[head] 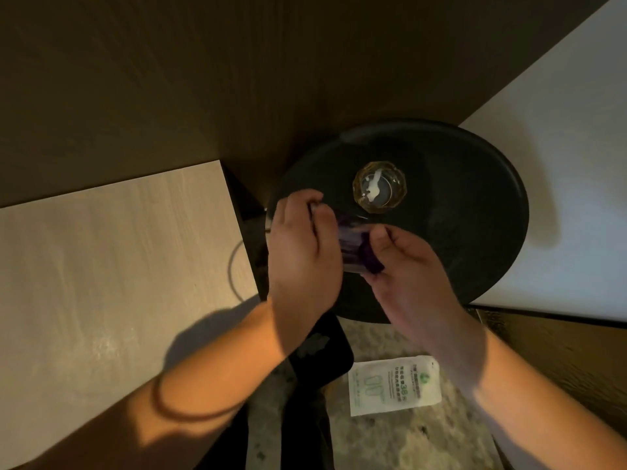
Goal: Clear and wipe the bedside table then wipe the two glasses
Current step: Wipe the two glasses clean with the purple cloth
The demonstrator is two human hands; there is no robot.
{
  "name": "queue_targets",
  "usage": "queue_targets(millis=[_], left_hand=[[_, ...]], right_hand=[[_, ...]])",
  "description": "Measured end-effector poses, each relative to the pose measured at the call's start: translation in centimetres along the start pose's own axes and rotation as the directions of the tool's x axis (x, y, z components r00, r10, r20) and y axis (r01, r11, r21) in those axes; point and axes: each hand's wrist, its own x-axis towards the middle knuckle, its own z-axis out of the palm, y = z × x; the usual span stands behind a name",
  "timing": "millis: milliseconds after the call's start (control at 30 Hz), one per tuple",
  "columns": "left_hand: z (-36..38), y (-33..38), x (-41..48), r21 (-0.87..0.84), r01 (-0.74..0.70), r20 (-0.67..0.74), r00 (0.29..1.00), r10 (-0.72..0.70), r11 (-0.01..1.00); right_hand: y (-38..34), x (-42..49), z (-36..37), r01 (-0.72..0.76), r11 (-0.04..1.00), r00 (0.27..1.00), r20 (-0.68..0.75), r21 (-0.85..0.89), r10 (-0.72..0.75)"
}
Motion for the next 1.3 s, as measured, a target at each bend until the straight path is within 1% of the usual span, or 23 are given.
queue_targets(millis=[67, 133, 200, 233, 267, 333, 400, 433, 500, 633, 700, 767, 833, 900, 933, 1000, 1033, 1067, 1100, 1167, 1200, 1267, 1300], left_hand=[[0.2, -2.0, -0.6, 0.077, -0.323, 0.045, 0.946, 0.320, 0.943], [-0.1, -3.0, -0.4, -0.026, -0.377, 0.141, 0.916, 0.376, 0.926], [-0.5, -2.0, 0.2, -0.353, -0.061, 0.311, 0.933, 0.179, 0.934], [-0.9, -1.1, 0.7, -0.477, 0.231, 0.422, 0.906, -0.009, 0.848], [-1.2, -0.6, 1.6, -0.525, 0.536, 0.537, 0.811, -0.232, 0.661], [-2.2, -0.7, 3.6, -0.334, 0.891, 0.749, 0.449, -0.487, 0.307], [-3.3, -0.7, 4.7, -0.104, 0.967, 0.835, 0.211, -0.508, 0.232], [-3.4, -0.6, 4.7, -0.058, 0.972, 0.819, 0.177, -0.546, 0.229], [-2.9, 0.0, 4.3, -0.062, 0.958, 0.703, 0.241, -0.669, 0.280], [-0.6, 0.8, 3.0, -0.192, 0.778, 0.397, 0.619, -0.678, 0.598], [0.0, 0.6, 1.6, -0.167, 0.522, 0.224, 0.846, -0.484, 0.836], [0.0, 0.1, -0.3, 0.033, 0.014, 0.069, 0.997, -0.017, 0.999], [0.1, -1.4, -1.5, 0.169, -0.390, 0.088, 0.921, 0.380, 0.905], [0.0, -2.9, -1.8, 0.129, -0.500, 0.125, 0.865, 0.486, 0.856], [-0.2, -2.8, -1.7, 0.022, -0.443, 0.155, 0.887, 0.435, 0.896], [-0.7, -1.4, -1.1, -0.313, -0.026, 0.274, 0.955, 0.116, 0.949], [-1.1, -0.5, -0.4, -0.439, 0.292, 0.359, 0.924, -0.132, 0.850], [-1.4, 0.2, 0.5, -0.496, 0.583, 0.455, 0.806, -0.379, 0.643], [-2.0, 0.5, 1.7, -0.454, 0.782, 0.561, 0.623, -0.545, 0.427], [-3.5, 0.5, 3.1, -0.235, 0.946, 0.736, 0.324, -0.595, 0.224], [-4.1, 0.6, 3.3, -0.168, 0.965, 0.785, 0.255, -0.565, 0.203], [-4.6, 0.9, 3.5, -0.141, 0.965, 0.797, 0.244, -0.553, 0.221], [-4.4, 1.0, 3.6, -0.159, 0.958, 0.766, 0.273, -0.582, 0.240]], right_hand=[[-1.4, 0.5, -0.3, -0.200, 0.934, 0.980, 0.046, 0.295, 0.196], [-1.6, 0.6, -0.5, -0.228, 0.913, 0.974, 0.075, 0.337, 0.216], [-0.5, 0.6, -0.8, -0.135, 0.954, 0.991, 0.019, 0.268, 0.135], [0.1, 0.3, -1.1, -0.020, 0.994, 1.000, -0.020, 0.105, 0.022], [0.7, -0.1, -1.4, 0.143, 0.975, 0.989, -0.006, -0.172, -0.146], [1.8, -0.6, -2.0, 0.492, 0.590, 0.858, 0.241, -0.640, -0.455], [2.9, -0.5, -2.7, 0.667, 0.216, 0.696, 0.492, -0.713, -0.523], [3.3, -0.4, -2.8, 0.706, 0.095, 0.635, 0.569, -0.702, -0.522], [3.9, -0.3, -2.9, 0.706, 0.041, 0.618, 0.587, -0.707, -0.523], [3.7, -0.7, -1.5, 0.536, 0.417, 0.795, 0.273, -0.734, -0.541], [2.9, -0.9, -0.7, 0.365, 0.695, 0.908, 0.072, -0.619, -0.412], [1.5, -0.5, -0.3, 0.067, 0.991, 0.994, -0.077, -0.114, -0.076], [-0.3, -0.1, -0.4, -0.169, 0.937, 0.981, -0.036, 0.306, 0.189], [-1.2, 0.1, -0.5, -0.231, 0.909, 0.970, 0.004, 0.346, 0.244], [-1.3, 0.0, -0.4, -0.209, 0.927, 0.976, 0.002, 0.311, 0.219], [-0.7, -0.5, -0.1, -0.073, 0.991, 0.996, -0.048, 0.116, 0.079], [-0.1, -0.8, -0.2, 0.070, 0.990, 0.996, -0.048, -0.119, -0.076], [0.6, -1.2, -0.5, 0.250, 0.883, 0.965, 0.022, -0.398, -0.263], [1.5, -1.4, -0.8, 0.424, 0.681, 0.894, 0.159, -0.597, -0.418], [2.7, -1.3, -1.6, 0.619, 0.346, 0.741, 0.379, -0.705, -0.554], [3.1, -1.1, -2.1, 0.678, 0.203, 0.663, 0.468, -0.707, -0.584], [3.3, -1.0, -2.4, 0.710, 0.031, 0.575, 0.553, -0.704, -0.603], [3.6, -1.0, -2.4, 0.706, 0.025, 0.571, 0.547, -0.708, -0.612]])
